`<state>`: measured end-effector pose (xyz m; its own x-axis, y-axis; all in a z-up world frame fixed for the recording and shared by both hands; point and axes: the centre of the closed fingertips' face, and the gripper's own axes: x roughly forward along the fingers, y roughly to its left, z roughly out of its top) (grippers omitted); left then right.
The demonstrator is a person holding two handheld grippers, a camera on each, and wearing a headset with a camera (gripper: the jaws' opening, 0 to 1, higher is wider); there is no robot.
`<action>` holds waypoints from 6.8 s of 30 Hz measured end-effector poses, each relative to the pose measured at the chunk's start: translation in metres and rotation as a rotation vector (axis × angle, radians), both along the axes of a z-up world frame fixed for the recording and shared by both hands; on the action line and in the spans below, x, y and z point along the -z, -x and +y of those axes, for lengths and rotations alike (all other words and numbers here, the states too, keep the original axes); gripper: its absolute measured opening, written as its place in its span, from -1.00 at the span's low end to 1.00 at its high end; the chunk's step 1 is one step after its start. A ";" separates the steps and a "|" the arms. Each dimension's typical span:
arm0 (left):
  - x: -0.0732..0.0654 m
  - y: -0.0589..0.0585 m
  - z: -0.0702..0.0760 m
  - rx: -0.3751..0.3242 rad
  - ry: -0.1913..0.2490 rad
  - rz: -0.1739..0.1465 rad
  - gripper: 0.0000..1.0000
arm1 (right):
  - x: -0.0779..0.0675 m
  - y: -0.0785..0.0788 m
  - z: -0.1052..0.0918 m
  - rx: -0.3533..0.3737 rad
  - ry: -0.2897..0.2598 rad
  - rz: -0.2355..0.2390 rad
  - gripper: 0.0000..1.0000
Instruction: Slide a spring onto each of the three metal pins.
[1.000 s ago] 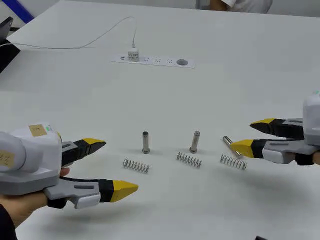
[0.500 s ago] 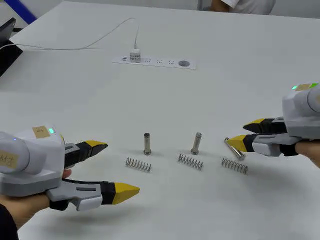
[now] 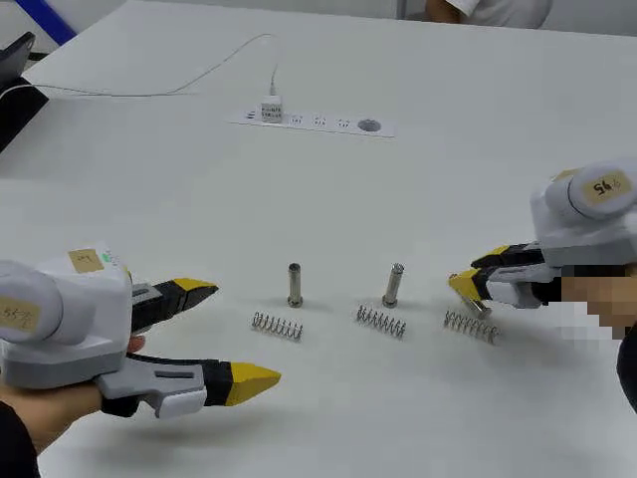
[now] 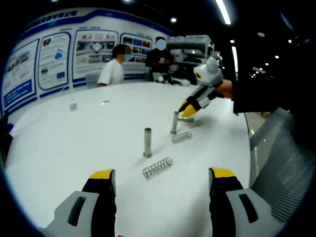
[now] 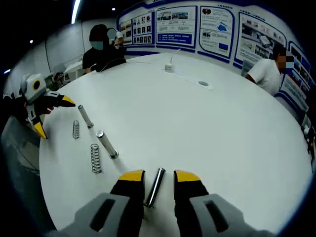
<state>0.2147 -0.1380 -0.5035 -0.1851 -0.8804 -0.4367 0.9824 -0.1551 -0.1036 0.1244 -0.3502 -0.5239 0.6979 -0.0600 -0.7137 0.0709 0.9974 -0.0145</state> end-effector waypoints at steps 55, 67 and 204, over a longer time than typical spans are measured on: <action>0.002 0.001 -0.001 0.000 -0.004 0.002 0.52 | 0.021 -0.008 -0.001 0.051 -0.032 0.173 -0.79; 0.002 0.001 -0.001 -0.001 -0.007 -0.002 0.50 | 0.021 -0.008 0.000 0.022 -0.011 0.210 -0.81; -0.008 0.002 -0.002 0.007 0.005 -0.030 0.49 | -0.023 0.056 0.010 0.022 0.020 0.026 -0.65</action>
<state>0.2125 -0.1403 -0.4958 -0.1782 -0.8814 -0.4374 0.9840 -0.1626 -0.0733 0.0683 -0.3407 -0.5010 0.6778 -0.0898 -0.7297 0.0921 0.9951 -0.0369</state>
